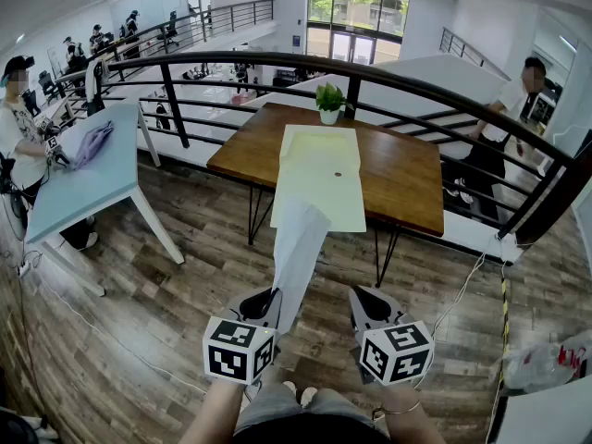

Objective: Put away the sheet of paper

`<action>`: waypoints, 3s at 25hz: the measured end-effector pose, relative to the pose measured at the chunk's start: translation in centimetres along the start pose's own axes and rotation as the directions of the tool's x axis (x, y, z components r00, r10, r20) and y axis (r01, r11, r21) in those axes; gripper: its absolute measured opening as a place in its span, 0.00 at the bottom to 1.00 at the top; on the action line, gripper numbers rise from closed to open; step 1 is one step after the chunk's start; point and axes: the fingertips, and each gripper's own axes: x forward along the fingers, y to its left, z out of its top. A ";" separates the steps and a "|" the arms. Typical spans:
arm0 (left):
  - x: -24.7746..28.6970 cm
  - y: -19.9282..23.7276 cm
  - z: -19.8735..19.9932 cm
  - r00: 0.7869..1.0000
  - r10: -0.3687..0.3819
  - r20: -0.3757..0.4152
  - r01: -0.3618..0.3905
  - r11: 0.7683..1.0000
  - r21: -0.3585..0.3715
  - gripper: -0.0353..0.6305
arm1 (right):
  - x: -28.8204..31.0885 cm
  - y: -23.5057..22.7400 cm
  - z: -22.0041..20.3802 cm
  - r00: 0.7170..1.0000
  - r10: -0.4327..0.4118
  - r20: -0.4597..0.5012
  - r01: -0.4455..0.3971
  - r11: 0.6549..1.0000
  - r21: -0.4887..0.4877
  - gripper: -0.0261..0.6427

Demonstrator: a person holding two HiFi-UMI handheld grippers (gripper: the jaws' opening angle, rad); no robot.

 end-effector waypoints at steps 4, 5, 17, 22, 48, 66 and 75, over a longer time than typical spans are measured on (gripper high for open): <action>0.2 -0.2 -0.3 1.000 -0.001 -0.003 0.001 1.000 0.000 0.09 | 0.1 0.0 -0.3 1.000 0.004 -0.005 -0.004 1.000 0.003 0.08; 0.3 -0.2 -0.3 1.000 0.000 -0.003 0.000 1.000 -0.001 0.09 | 0.1 -0.1 -0.4 1.000 0.005 -0.006 -0.005 1.000 0.000 0.08; 0.9 -1.3 0.3 1.000 0.008 0.006 -0.008 1.000 0.018 0.09 | -0.2 -0.6 0.2 0.997 0.063 0.036 -0.064 0.997 0.035 0.08; 1.4 -1.7 -0.6 1.000 0.018 0.008 -0.017 1.000 -0.003 0.09 | -0.6 -1.1 -0.3 0.996 0.085 0.026 -0.086 0.996 0.026 0.08; 15.3 10.0 8.1 1.000 -0.027 0.008 0.027 1.000 0.014 0.09 | 15.9 -6.7 6.2 0.998 0.063 0.030 -0.064 0.997 0.049 0.08; 25.4 19.0 13.8 0.990 -0.140 -0.024 0.141 0.989 0.044 0.09 | 27.6 -11.0 9.7 0.997 -0.072 0.004 0.071 0.989 0.127 0.08; 28.0 20.4 14.6 0.990 -0.134 -0.034 0.135 0.990 0.036 0.09 | 29.6 -13.3 9.1 0.995 -0.091 -0.033 0.095 0.984 0.153 0.08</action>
